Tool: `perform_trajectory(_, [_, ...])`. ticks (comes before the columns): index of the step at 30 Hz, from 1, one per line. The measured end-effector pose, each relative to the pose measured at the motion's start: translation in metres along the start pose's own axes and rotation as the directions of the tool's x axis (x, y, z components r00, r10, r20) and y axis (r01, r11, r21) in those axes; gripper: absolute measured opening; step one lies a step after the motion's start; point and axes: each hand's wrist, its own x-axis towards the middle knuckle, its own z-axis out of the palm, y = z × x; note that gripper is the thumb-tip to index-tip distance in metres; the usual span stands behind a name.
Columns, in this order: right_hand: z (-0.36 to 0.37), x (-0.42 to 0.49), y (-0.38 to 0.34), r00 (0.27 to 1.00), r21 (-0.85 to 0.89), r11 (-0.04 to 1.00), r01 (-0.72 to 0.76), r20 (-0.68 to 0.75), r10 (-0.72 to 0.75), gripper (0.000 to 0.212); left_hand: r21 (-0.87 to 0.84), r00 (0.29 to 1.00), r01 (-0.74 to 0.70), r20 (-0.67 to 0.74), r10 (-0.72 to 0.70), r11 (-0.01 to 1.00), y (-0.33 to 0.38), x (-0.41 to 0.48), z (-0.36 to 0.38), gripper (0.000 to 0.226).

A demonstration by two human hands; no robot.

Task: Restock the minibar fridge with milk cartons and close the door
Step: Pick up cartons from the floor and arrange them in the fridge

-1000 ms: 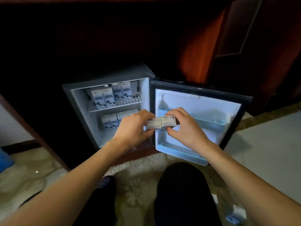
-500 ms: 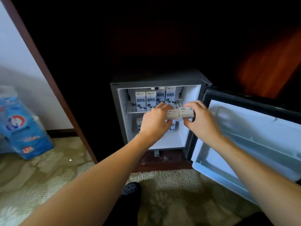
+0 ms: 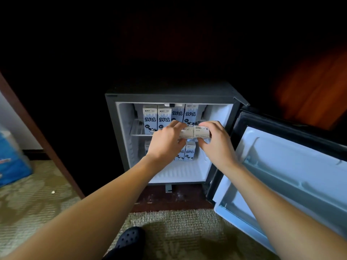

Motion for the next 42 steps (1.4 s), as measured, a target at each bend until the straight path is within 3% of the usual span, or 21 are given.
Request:
perform_trajectory(5, [0.015, 0.008, 0.011, 0.999, 0.058, 0.998, -0.007, -0.045, 0.01, 0.042, 0.109, 0.998, -0.052, -0.037, 0.057, 0.993, -0.01, 0.012, 0.012, 0.04])
perform_trajectory(14, [0.025, 0.027, 0.016, 0.995, 0.097, 0.995, -0.01, -0.097, 0.02, 0.042, 0.118, 0.992, -0.058, -0.105, 0.07, 0.991, -0.019, 0.025, 0.015, 0.044])
perform_trajectory(27, [0.042, 0.037, 0.019, 0.981, 0.234, 0.963, -0.133, -0.106, 0.161, 0.059, 0.313, 0.957, -0.119, -0.216, 0.193, 0.942, -0.03, 0.031, 0.032, 0.04])
perform_trajectory(31, [0.048, 0.041, 0.017, 0.976, 0.253, 0.955, -0.153, -0.115, 0.187, 0.064, 0.363, 0.971, -0.068, -0.189, 0.144, 0.929, -0.029, 0.034, 0.035, 0.042])
perform_trajectory(37, [0.061, 0.046, 0.018, 0.974, 0.242, 0.96, -0.137, -0.142, 0.175, 0.048, 0.36, 0.982, 0.009, -0.177, 0.059, 0.933, -0.031, 0.04, 0.041, 0.05])
perform_trajectory(42, [0.076, 0.052, 0.024, 0.968, 0.248, 0.957, -0.154, -0.154, 0.196, 0.043, 0.337, 0.975, 0.051, -0.221, 0.026, 0.94, -0.033, 0.048, 0.045, 0.041])
